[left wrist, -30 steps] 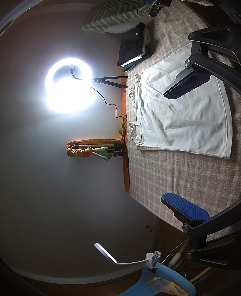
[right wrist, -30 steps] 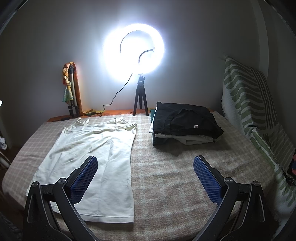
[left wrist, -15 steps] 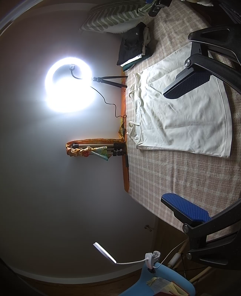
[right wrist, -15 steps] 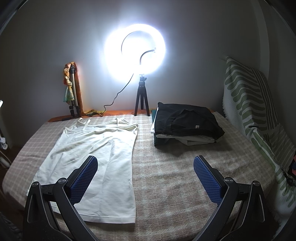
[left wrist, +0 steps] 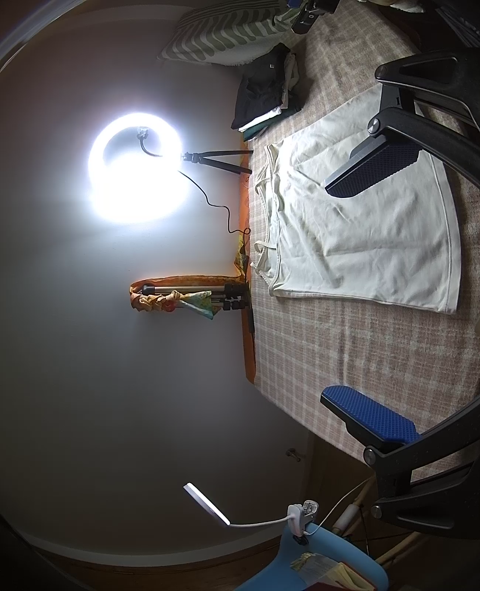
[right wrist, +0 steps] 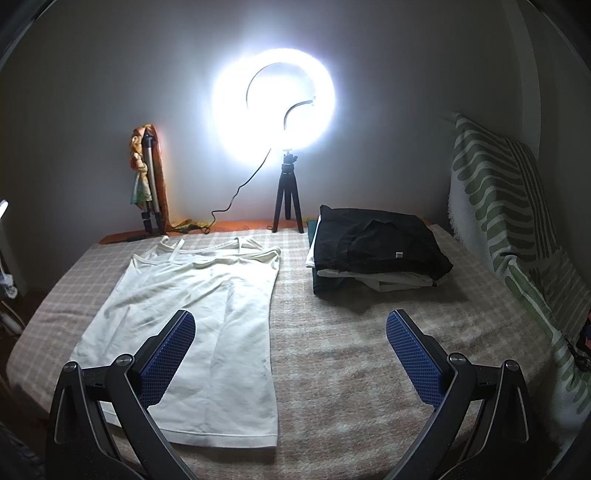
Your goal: Fold small clothes
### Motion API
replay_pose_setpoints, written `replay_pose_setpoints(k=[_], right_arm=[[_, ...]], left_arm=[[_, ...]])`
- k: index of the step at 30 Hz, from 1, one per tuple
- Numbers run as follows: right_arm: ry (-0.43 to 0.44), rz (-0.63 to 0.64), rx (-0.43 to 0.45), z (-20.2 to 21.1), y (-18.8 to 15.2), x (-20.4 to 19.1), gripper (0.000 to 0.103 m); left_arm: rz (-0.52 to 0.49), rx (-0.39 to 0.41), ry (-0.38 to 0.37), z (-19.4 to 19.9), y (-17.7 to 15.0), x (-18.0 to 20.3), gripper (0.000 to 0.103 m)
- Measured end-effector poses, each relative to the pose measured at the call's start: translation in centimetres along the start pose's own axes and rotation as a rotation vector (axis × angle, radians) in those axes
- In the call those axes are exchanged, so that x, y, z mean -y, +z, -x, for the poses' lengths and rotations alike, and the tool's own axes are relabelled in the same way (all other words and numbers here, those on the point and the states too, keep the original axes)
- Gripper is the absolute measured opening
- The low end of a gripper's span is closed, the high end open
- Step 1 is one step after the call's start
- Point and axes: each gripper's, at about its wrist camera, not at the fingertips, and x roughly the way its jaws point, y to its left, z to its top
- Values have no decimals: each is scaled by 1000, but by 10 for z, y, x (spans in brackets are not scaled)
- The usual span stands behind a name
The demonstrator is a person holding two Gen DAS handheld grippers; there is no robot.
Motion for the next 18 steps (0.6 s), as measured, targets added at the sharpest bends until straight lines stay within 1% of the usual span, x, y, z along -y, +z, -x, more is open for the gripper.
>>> replay_pose_setpoints(k=[4, 10, 13, 16, 18], right_arm=[[7, -1, 3, -1, -1, 0, 103], [14, 0, 1, -4, 1, -8, 103], [21, 8, 9, -3, 2, -13, 103], [28, 15, 13, -5, 4, -20, 103], [36, 16, 10, -7, 5, -23, 103]], left_arm=[[-1, -7, 9, -2, -4, -4, 103], [10, -38, 17, -9, -11, -12, 103], [-3, -43, 24, -14, -15, -11, 103], [-2, -60, 19, -18, -19, -12, 102], [2, -81, 10, -23, -21, -13, 100]])
